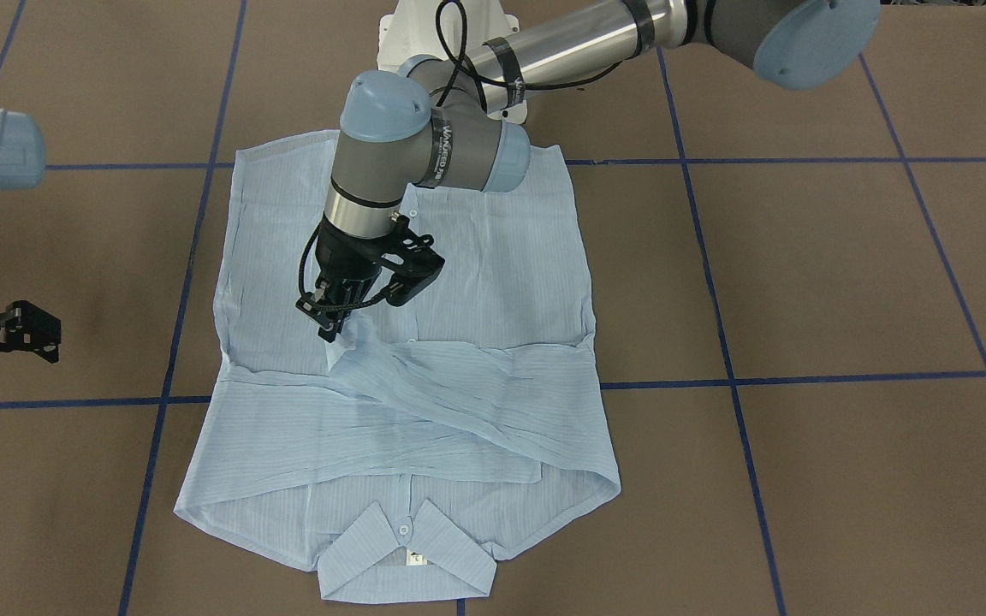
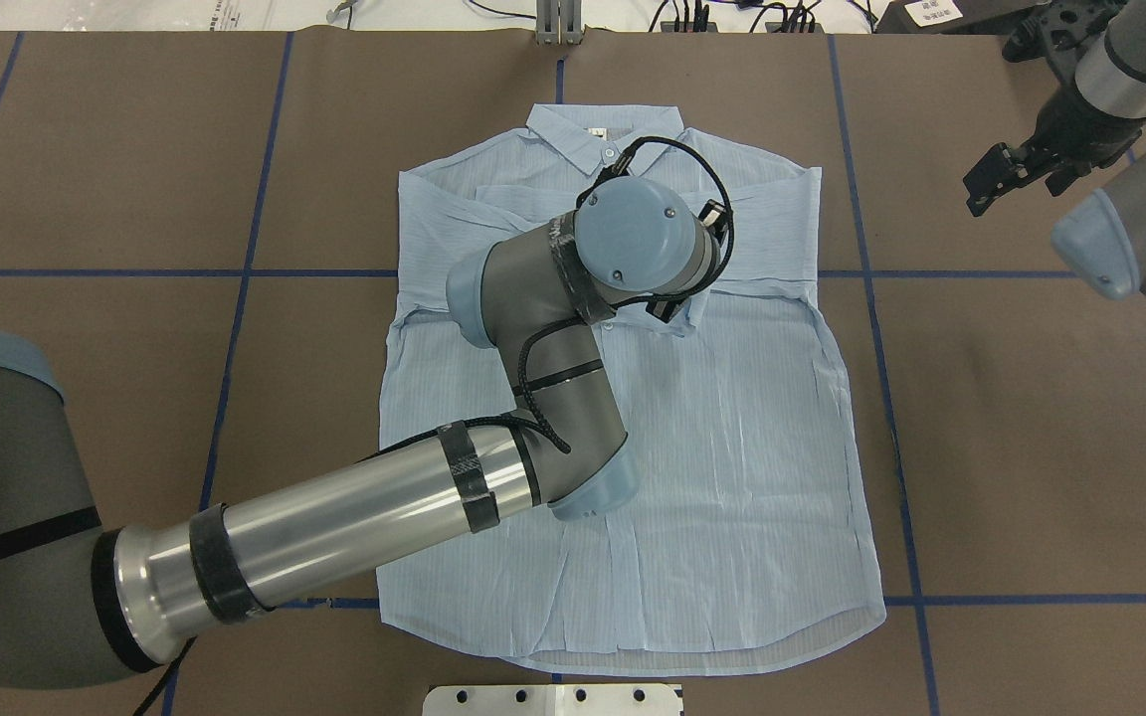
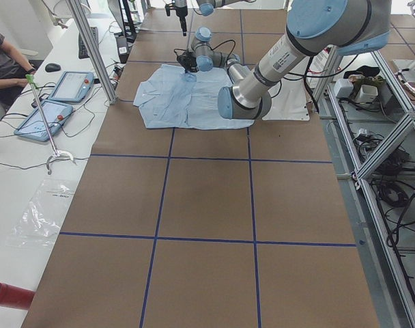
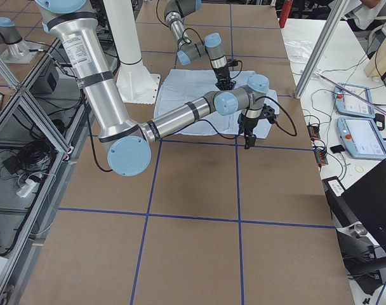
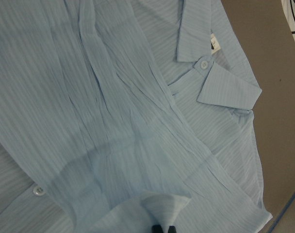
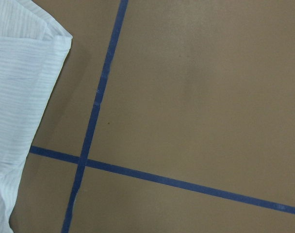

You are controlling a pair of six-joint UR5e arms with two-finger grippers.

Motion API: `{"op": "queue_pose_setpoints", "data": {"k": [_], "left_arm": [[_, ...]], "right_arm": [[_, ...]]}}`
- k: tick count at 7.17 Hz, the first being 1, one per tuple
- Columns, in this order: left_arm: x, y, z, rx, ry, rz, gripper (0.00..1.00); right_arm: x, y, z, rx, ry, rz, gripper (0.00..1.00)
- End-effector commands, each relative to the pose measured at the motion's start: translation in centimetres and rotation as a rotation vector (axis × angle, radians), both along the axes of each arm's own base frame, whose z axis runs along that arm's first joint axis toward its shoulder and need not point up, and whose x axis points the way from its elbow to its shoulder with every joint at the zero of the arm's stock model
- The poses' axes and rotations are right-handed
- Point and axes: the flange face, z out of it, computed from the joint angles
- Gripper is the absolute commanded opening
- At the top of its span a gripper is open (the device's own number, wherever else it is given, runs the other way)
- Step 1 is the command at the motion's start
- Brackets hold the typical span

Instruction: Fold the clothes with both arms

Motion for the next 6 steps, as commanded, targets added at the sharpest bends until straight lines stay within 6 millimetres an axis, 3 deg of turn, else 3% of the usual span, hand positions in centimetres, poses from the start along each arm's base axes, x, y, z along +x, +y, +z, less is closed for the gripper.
{"op": "queue_pose_setpoints", "data": {"k": [1, 4, 5, 6], "left_arm": [[0.6, 1.5, -2.3, 0.065, 0.071, -0.006, 1.00], [-0.2, 2.0, -2.3, 0.150, 0.014, 0.093, 1.00], [-1.8, 2.6, -1.9, 0.177, -0.042, 0.182, 1.00], [-4.7, 4.3, 0.1, 0.220, -0.123, 0.249, 1.00]], "right_arm": [[0.1, -0.2, -0.7, 0.002, -0.024, -0.003, 1.00], [0.3, 0.4, -1.5, 0.006, -0.041, 0.000, 1.00], [0.6, 1.2, -2.4, 0.015, -0.052, 0.011, 1.00], [0.5, 2.8, -3.1, -0.016, -0.067, 0.053, 1.00]]}}
